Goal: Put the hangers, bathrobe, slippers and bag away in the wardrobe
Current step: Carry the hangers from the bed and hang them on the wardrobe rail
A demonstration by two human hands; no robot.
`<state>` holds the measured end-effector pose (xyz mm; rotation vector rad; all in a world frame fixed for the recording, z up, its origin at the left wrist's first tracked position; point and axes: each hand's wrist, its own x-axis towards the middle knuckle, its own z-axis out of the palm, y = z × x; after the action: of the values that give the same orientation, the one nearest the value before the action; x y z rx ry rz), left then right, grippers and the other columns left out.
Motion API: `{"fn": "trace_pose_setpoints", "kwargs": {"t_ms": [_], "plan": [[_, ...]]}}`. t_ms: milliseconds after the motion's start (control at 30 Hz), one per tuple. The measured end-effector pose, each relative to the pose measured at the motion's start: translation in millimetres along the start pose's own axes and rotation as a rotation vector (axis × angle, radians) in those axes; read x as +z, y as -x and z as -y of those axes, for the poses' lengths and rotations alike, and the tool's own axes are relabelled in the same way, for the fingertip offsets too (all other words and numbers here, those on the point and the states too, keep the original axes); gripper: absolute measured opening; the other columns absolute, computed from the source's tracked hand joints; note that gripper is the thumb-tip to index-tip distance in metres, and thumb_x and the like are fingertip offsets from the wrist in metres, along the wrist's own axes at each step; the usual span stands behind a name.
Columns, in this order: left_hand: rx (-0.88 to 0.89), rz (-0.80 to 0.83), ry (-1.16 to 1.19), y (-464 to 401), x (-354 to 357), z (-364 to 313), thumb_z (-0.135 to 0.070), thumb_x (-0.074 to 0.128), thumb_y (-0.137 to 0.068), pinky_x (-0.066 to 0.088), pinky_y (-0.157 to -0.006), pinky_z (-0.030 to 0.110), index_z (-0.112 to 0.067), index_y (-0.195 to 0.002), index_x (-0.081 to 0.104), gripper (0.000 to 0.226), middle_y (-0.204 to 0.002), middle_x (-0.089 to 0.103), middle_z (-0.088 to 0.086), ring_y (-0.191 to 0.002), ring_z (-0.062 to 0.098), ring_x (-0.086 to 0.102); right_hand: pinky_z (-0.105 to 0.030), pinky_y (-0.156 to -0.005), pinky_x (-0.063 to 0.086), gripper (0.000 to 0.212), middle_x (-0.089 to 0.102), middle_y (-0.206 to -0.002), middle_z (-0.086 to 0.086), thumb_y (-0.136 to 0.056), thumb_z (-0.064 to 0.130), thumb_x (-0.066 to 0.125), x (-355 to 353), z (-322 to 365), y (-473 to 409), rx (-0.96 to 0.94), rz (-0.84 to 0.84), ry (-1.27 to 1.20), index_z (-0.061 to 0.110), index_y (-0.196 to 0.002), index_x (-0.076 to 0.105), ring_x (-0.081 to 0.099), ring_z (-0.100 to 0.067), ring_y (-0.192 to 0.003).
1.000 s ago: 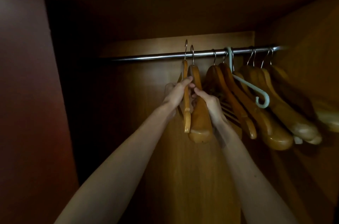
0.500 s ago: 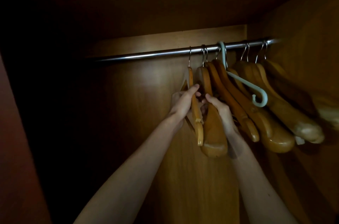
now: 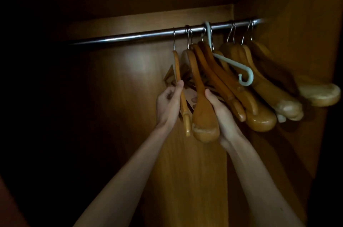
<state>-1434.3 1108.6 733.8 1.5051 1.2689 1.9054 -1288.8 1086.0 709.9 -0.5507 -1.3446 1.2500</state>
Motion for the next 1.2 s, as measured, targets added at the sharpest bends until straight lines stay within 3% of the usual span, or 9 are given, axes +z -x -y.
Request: {"fn": "trace_pose_setpoints", "kwargs": {"t_ms": [100, 200, 267, 333, 433, 633, 833, 1067, 1200], "plan": [[0.091, -0.077, 0.037, 18.8, -1.0, 12.3, -0.037, 0.057, -0.101, 0.048, -0.062, 0.024, -0.013, -0.081, 0.056, 0.031, -0.069, 0.054, 0.003, -0.062, 0.011, 0.053, -0.031, -0.099, 0.049, 0.041, 0.065, -0.133, 0.011, -0.102, 0.051, 0.044, -11.9, -21.6, 3.9, 0.006, 0.000, 0.067, 0.034, -0.137, 0.058, 0.060, -0.005, -0.122], [0.092, -0.063, 0.031, 39.2, -2.3, 38.0, -0.034, 0.053, -0.103, 0.043, -0.058, 0.026, -0.006, -0.084, 0.053, 0.034, -0.071, 0.052, 0.014, -0.061, 0.016, 0.049, -0.041, -0.100, 0.051, 0.044, 0.063, -0.131, 0.008, -0.098, 0.044, 0.060, -29.1, -56.9, 12.4, 0.080, -0.131, 0.208, 0.029, -0.138, 0.057, 0.060, -0.011, -0.120], [0.053, -0.012, 0.000, 54.8, -1.4, 58.9, -0.030, 0.052, -0.104, 0.039, -0.056, 0.024, 0.002, -0.090, 0.054, 0.035, -0.073, 0.050, 0.019, -0.062, 0.015, 0.046, -0.038, -0.098, 0.053, 0.043, 0.064, -0.125, 0.008, -0.095, 0.041, 0.064, -31.5, -74.2, 22.8, 0.171, -0.200, 0.285, 0.024, -0.134, 0.059, 0.063, -0.011, -0.111], [-0.011, 0.020, -0.017, 71.9, -1.0, 80.2, -0.021, 0.053, -0.103, 0.035, -0.053, 0.019, 0.005, -0.090, 0.054, 0.029, -0.070, 0.047, 0.011, -0.057, 0.006, 0.042, -0.032, -0.097, 0.054, 0.028, 0.068, -0.118, 0.007, -0.098, 0.030, 0.061, -30.9, -89.1, 35.5, 0.207, -0.180, 0.362, 0.022, -0.124, 0.067, 0.065, -0.009, -0.107], [-0.159, 0.090, -0.029, 99.7, -1.6, 119.3, -0.019, 0.057, -0.101, 0.039, -0.056, 0.023, -0.012, -0.081, 0.057, 0.021, -0.064, 0.052, -0.007, -0.057, 0.003, 0.045, -0.025, -0.088, 0.055, 0.019, 0.068, -0.111, 0.012, -0.098, 0.022, 0.060, -35.5, -119.3, 61.1, 0.278, -0.157, 0.453, 0.024, -0.112, 0.072, 0.062, -0.004, -0.105], [-0.531, 0.412, -0.200, 169.4, -7.3, 208.3, -0.031, 0.064, -0.097, 0.046, -0.064, 0.029, -0.018, -0.076, 0.058, 0.025, -0.069, 0.060, -0.003, -0.063, 0.012, 0.055, -0.027, -0.086, 0.054, 0.018, 0.069, -0.104, 0.008, -0.095, 0.021, 0.061, -52.2, -211.4, 128.8, 0.566, -0.280, 0.549, 0.020, -0.109, 0.073, 0.064, -0.008, -0.096], [-0.834, 0.777, -0.357, 256.7, -14.7, 279.0, -0.027, 0.061, -0.099, 0.042, -0.055, 0.028, -0.013, -0.070, 0.058, 0.033, -0.059, 0.057, 0.001, -0.050, 0.015, 0.049, -0.033, -0.067, 0.058, 0.016, 0.072, -0.083, 0.000, -0.093, 0.008, 0.059, -68.4, -293.6, 229.9, 0.840, -0.582, 0.581, 0.017, -0.088, 0.072, 0.067, -0.015, -0.065], [-0.944, 1.173, -0.491, 374.2, -2.8, 310.6, -0.023, 0.061, -0.097, 0.038, -0.041, 0.019, -0.009, -0.082, 0.059, 0.021, -0.067, 0.062, 0.005, -0.051, 0.014, 0.051, -0.036, -0.066, 0.059, 0.016, 0.073, -0.072, -0.008, -0.084, 0.012, 0.061, -70.7, -337.3, 375.0, 1.103, -0.904, 0.460, 0.023, -0.077, 0.072, 0.066, -0.018, -0.060], [-0.900, 1.466, -0.556, 443.2, 12.4, 308.1, -0.019, 0.062, -0.095, 0.034, -0.036, 0.017, -0.009, -0.073, 0.059, 0.025, -0.062, 0.060, 0.005, -0.045, 0.014, 0.049, -0.036, -0.063, 0.059, 0.020, 0.072, -0.064, -0.005, -0.087, 0.013, 0.061, -60.9, -342.3, 466.6, 1.206, -1.104, 0.364, 0.020, -0.072, 0.072, 0.065, -0.018, -0.056]]}}
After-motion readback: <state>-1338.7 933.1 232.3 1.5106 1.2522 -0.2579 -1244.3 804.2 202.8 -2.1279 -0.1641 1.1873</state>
